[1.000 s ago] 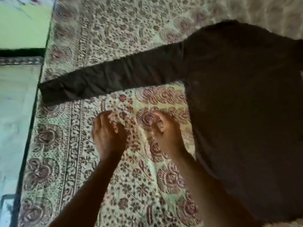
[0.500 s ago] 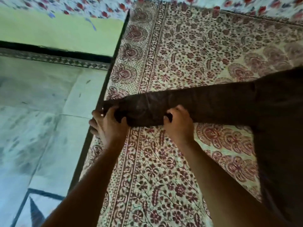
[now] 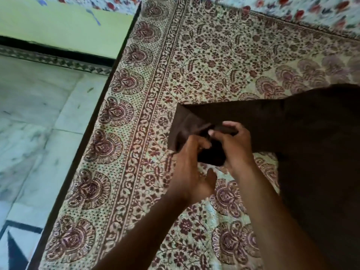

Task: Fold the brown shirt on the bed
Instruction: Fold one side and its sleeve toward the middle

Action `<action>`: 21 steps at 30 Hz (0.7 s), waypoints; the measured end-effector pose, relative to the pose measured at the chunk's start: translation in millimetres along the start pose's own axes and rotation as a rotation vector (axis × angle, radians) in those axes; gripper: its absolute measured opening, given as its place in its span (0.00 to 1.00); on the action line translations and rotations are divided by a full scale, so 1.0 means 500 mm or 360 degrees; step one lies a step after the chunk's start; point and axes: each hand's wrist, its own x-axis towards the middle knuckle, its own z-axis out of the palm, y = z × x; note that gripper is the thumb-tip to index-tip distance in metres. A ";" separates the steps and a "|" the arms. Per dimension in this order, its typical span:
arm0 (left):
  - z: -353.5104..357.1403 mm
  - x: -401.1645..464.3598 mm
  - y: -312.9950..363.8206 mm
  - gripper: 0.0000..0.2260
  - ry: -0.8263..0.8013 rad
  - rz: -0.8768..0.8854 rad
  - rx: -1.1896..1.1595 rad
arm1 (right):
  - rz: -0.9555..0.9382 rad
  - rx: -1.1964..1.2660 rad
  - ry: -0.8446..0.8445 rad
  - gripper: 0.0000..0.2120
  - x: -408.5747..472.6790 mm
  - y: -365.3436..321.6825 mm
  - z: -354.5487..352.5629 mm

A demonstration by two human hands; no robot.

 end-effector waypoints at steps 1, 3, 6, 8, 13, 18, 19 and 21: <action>0.020 -0.008 0.005 0.22 0.0014 -0.0011 0.0133 | 0.0023 -0.0019 0.0007 0.21 0.007 0.007 -0.033; 0.062 -0.011 0.006 0.27 0.0051 -0.0148 0.0623 | 0.0042 -0.0021 -0.0083 0.22 0.019 0.008 -0.118; 0.116 0.027 -0.008 0.30 0.0151 -0.0458 0.1179 | 0.0005 0.0017 -0.0290 0.17 0.034 -0.021 -0.264; 0.159 0.064 0.001 0.24 0.0099 -0.0416 0.1273 | -0.0091 0.0002 -0.0309 0.14 0.049 -0.046 -0.378; 0.336 0.126 0.104 0.17 -0.0071 -0.0237 0.1134 | -0.0380 -0.0391 -0.0015 0.14 0.130 -0.080 -0.662; 0.587 0.132 0.207 0.14 -0.0110 0.0019 0.1222 | -0.0695 -0.0749 0.0524 0.16 0.237 -0.096 -0.874; 0.627 0.131 0.222 0.14 -0.0107 -0.0004 0.1207 | -0.0696 -0.0772 0.0599 0.15 0.255 -0.093 -0.902; 0.714 0.138 0.252 0.14 -0.0164 -0.0034 0.1178 | -0.0669 -0.0830 0.0702 0.15 0.291 -0.083 -0.969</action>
